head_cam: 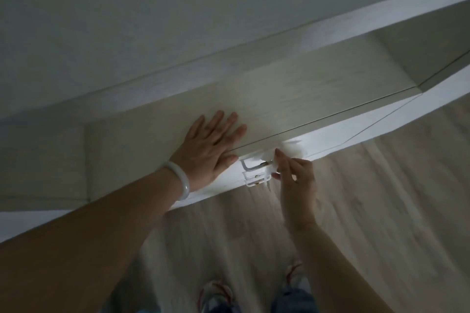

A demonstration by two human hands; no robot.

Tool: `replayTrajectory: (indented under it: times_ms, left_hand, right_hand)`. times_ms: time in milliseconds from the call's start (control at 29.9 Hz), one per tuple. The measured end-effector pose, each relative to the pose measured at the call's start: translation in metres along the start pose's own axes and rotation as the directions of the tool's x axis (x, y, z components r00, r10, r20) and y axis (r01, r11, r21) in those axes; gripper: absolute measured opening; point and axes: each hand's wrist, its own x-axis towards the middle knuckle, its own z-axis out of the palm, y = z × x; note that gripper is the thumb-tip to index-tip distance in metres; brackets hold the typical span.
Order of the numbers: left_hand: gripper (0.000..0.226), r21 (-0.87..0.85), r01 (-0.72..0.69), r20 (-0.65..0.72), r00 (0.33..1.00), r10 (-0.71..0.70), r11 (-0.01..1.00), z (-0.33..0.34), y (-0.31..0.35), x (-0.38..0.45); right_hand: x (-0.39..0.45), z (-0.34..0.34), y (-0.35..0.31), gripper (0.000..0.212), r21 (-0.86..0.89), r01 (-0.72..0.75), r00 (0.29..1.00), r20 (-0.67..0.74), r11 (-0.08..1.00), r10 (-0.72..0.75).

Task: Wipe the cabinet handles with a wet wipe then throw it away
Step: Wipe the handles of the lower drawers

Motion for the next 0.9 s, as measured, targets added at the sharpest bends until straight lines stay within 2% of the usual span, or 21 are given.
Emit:
replayTrajectory:
  times_ms: [167, 368, 501, 669, 802, 903]
  left_hand:
    - [0.060, 0.014, 0.006, -0.032, 0.999, -0.005, 1.000, 0.003, -0.003, 0.000]
    - [0.060, 0.011, 0.014, -0.042, 0.999, -0.014, 1.000, 0.001, 0.000, -0.001]
    - [0.060, 0.002, 0.020, -0.064, 0.998, -0.020, 1.000, -0.001, -0.001, 0.000]
    - [0.060, -0.001, 0.032, -0.065, 0.997, -0.032, 1.000, 0.001, 0.000, -0.001]
    - [0.061, 0.003, 0.039, -0.067, 0.997, -0.038, 0.999, 0.000, 0.000, -0.001]
    - [0.061, -0.004, 0.034, -0.069, 0.997, -0.034, 0.999, 0.001, -0.001, -0.001]
  right_hand:
    - [0.000, 0.019, 0.005, 0.021, 0.313, -0.195, 0.976, -0.029, 0.930, 0.215]
    - [-0.013, 0.030, 0.001, 0.022, 0.284, -0.244, 0.954, -0.104, 0.927, 0.283]
    - [-0.004, 0.029, -0.003, 0.038, 0.253, -0.288, 0.930, -0.154, 0.923, 0.333]
    - [-0.015, 0.051, -0.001, 0.029, 0.272, -0.403, 0.899, -0.061, 0.874, 0.434]
    - [-0.019, 0.051, -0.007, 0.013, 0.391, -0.504, 0.852, 0.079, 0.770, 0.518]
    - [-0.014, 0.045, -0.003, 0.004, 0.488, -0.510, 0.844, 0.126, 0.708, 0.521]
